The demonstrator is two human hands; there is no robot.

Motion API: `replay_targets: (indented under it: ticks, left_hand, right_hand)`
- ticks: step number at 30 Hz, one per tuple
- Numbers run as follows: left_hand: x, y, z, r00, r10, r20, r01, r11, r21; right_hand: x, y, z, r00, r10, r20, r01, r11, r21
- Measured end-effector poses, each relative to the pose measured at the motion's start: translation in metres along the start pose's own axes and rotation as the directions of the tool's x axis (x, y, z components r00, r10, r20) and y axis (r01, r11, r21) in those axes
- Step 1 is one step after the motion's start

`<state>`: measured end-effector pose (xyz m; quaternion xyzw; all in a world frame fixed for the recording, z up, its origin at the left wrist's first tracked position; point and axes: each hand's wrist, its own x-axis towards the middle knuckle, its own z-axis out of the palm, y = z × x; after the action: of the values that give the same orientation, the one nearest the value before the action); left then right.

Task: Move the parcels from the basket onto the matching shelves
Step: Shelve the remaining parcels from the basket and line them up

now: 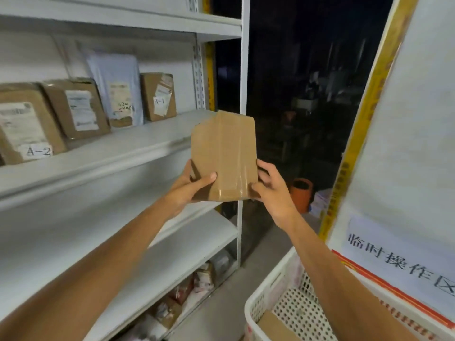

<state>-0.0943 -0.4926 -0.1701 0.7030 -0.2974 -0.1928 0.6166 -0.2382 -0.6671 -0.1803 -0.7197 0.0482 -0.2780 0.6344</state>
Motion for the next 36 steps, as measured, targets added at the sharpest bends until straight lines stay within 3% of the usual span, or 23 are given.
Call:
replay_targets:
  ticks: [3, 8, 10, 12, 15, 18, 23, 28, 31, 36]
  left_hand:
    - [-0.003, 0.001, -0.031, 0.991, 0.063, -0.117, -0.060, 0.998, 0.028]
    - [-0.009, 0.005, -0.069, 0.952, 0.142, -0.272, -0.119, 0.988, 0.099]
    - [-0.011, 0.007, -0.087, 0.926, 0.206, -0.317, -0.174, 0.977, 0.127]
    - [-0.015, 0.010, -0.106, 0.911, 0.234, -0.338, -0.240, 0.970, 0.025]
    - [-0.018, 0.013, -0.132, 0.945, 0.138, -0.297, -0.202, 0.959, -0.199]
    - [-0.026, 0.006, -0.152, 0.977, 0.043, -0.210, -0.109, 0.942, -0.317]
    - [-0.043, -0.014, -0.174, 0.968, -0.050, -0.245, -0.053, 0.916, -0.399]
    - [-0.062, -0.028, -0.197, 0.968, -0.065, -0.241, -0.022, 0.939, -0.342]
    - [-0.071, -0.025, -0.207, 0.973, -0.018, -0.231, -0.064, 0.937, -0.344]
    - [-0.078, -0.026, -0.207, 0.959, 0.040, -0.280, -0.144, 0.922, -0.360]
  right_hand:
    - [0.021, -0.006, 0.030, 0.996, 0.009, 0.089, 0.003, 0.991, -0.131]
    - [0.043, -0.027, 0.086, 0.995, -0.008, 0.101, 0.029, 0.976, -0.214]
    - [0.048, -0.031, 0.101, 0.996, -0.047, 0.082, 0.063, 0.975, -0.212]
    - [0.051, -0.034, 0.112, 0.997, -0.060, 0.054, 0.066, 0.990, -0.125]
    - [0.053, -0.036, 0.129, 0.996, -0.077, 0.052, 0.076, 0.997, 0.017]
    - [0.052, -0.038, 0.149, 0.993, -0.044, 0.106, 0.043, 0.999, 0.016]
    - [0.049, -0.030, 0.172, 0.970, 0.012, 0.243, -0.004, 0.999, -0.033]
    - [0.046, -0.025, 0.189, 0.953, 0.006, 0.304, 0.035, 0.991, -0.127]
    - [0.042, -0.018, 0.202, 0.970, -0.006, 0.245, 0.044, 0.987, -0.152]
    - [0.039, -0.011, 0.225, 0.988, -0.154, -0.008, 0.151, 0.977, -0.147]
